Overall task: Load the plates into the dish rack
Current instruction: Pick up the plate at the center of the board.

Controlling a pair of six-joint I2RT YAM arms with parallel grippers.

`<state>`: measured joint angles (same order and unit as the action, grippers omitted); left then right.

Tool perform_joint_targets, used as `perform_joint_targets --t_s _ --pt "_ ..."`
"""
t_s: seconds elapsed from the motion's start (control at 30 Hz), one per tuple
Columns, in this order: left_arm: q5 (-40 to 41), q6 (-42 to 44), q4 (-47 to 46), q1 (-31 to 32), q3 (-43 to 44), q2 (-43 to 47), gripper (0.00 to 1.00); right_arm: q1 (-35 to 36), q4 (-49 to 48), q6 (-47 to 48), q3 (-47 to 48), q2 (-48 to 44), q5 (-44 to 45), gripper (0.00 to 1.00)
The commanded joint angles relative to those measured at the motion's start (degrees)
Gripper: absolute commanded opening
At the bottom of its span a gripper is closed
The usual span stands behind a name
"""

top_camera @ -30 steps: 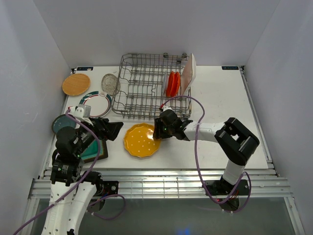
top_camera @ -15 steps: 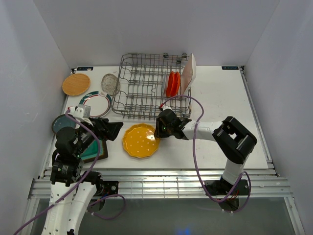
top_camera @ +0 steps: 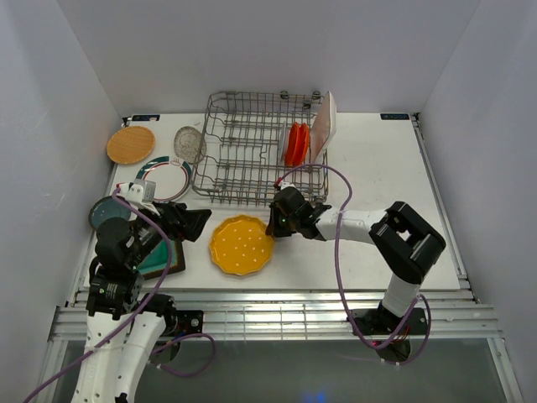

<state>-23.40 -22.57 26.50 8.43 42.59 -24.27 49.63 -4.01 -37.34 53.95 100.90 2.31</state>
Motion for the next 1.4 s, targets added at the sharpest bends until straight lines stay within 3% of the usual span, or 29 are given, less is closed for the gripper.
perform_joint_targets --t_s 0.0,0.5,1.37 --pt "0.0 0.0 -0.8 0.1 -0.4 0.4 0.98 0.5 -0.8 2.1 -1.5 -5.4 -0.9 0.08" --pt "0.1 0.0 -0.8 0.2 -0.6 -0.1 0.98 0.5 -2.4 5.2 -5.7 -18.6 4.3 0.08" --pt "-0.2 0.0 -0.9 0.1 -0.5 0.2 0.98 0.5 0.2 10.7 -6.7 -33.0 15.1 0.08"
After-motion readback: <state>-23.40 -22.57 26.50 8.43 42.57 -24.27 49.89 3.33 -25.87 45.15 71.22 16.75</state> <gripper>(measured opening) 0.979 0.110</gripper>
